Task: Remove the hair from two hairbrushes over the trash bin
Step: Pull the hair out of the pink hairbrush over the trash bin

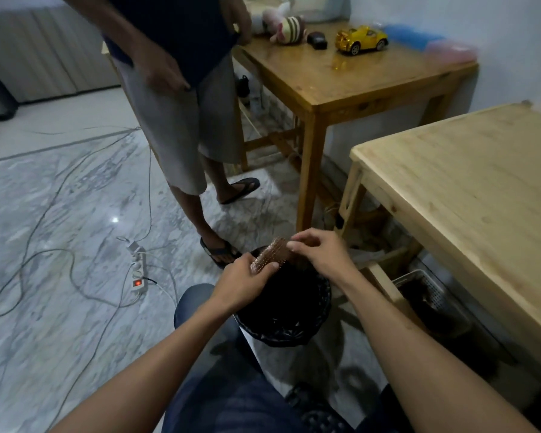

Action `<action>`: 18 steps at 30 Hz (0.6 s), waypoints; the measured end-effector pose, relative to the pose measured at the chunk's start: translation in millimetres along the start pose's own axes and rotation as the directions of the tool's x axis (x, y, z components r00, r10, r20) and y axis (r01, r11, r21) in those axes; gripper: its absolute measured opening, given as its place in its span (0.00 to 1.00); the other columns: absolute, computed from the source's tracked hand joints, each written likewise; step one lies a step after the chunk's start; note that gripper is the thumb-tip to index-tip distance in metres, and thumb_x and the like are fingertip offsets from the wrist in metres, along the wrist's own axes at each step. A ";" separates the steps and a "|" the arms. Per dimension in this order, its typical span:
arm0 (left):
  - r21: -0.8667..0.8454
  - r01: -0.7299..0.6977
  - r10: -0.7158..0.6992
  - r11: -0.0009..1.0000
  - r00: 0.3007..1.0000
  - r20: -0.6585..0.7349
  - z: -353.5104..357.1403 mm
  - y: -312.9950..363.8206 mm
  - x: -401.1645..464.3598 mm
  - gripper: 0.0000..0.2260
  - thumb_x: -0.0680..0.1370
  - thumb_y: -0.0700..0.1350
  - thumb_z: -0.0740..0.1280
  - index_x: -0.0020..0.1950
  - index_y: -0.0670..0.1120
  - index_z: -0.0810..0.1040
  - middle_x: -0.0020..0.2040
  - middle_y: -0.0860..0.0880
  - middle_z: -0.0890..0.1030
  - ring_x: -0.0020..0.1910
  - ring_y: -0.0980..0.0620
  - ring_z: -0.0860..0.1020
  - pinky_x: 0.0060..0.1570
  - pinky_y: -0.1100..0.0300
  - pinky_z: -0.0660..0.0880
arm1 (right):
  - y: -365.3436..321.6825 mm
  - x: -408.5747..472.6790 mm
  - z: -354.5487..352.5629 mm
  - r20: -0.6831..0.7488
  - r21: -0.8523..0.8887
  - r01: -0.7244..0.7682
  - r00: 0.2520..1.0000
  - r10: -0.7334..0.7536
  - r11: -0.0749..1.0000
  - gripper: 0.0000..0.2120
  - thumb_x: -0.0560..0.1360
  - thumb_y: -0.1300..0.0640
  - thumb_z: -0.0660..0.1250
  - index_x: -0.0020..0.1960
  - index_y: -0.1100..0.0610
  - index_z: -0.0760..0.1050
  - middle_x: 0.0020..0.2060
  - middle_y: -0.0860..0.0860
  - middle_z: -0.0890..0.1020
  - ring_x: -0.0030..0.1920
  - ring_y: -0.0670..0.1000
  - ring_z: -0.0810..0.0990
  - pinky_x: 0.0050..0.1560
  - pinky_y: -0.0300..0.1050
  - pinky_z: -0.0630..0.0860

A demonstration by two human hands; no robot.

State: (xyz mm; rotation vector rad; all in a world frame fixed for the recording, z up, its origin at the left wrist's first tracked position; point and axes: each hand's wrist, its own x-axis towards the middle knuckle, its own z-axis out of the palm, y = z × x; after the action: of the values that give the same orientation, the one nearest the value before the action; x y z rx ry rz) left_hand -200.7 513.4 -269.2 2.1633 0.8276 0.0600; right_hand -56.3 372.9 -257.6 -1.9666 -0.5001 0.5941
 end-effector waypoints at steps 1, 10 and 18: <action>0.009 -0.010 0.010 1.000 1.000 0.015 0.2 0.7 -0.3 0.18 0.74 0.67 0.67 0.46 0.52 0.74 0.41 0.51 0.82 0.42 0.50 0.82 0.43 0.50 0.79 | 1.5 0.6 -0.4 -0.069 0.013 -0.015 0.997 0.016 1.000 0.08 0.74 0.52 0.78 0.51 0.53 0.87 0.43 0.47 0.86 0.49 0.48 0.84 0.55 0.44 0.81; 0.016 -0.016 0.016 1.000 0.999 0.030 -10.2 -25.7 -7.8 0.28 0.71 0.72 0.63 0.53 0.49 0.78 0.46 0.50 0.83 0.45 0.52 0.81 0.48 0.49 0.79 | 7.2 -1.8 -48.6 -0.293 0.075 -0.253 0.919 0.264 0.964 0.09 0.80 0.53 0.71 0.56 0.55 0.86 0.56 0.53 0.85 0.59 0.55 0.81 0.63 0.53 0.77; 0.086 -0.066 0.071 0.994 0.996 -0.050 -12.1 1.7 0.1 0.21 0.76 0.68 0.65 0.47 0.49 0.74 0.39 0.50 0.80 0.37 0.52 0.80 0.36 0.52 0.76 | -12.6 -4.9 -12.7 0.148 -0.034 -0.064 0.987 0.069 0.997 0.25 0.77 0.35 0.67 0.69 0.47 0.79 0.60 0.45 0.81 0.63 0.46 0.77 0.62 0.45 0.72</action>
State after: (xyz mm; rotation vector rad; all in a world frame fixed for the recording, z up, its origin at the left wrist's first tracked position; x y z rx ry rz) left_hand -203.3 520.8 -259.8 2.2779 0.7986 0.1199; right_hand -53.8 366.7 -240.3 -1.9819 -0.5393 0.7842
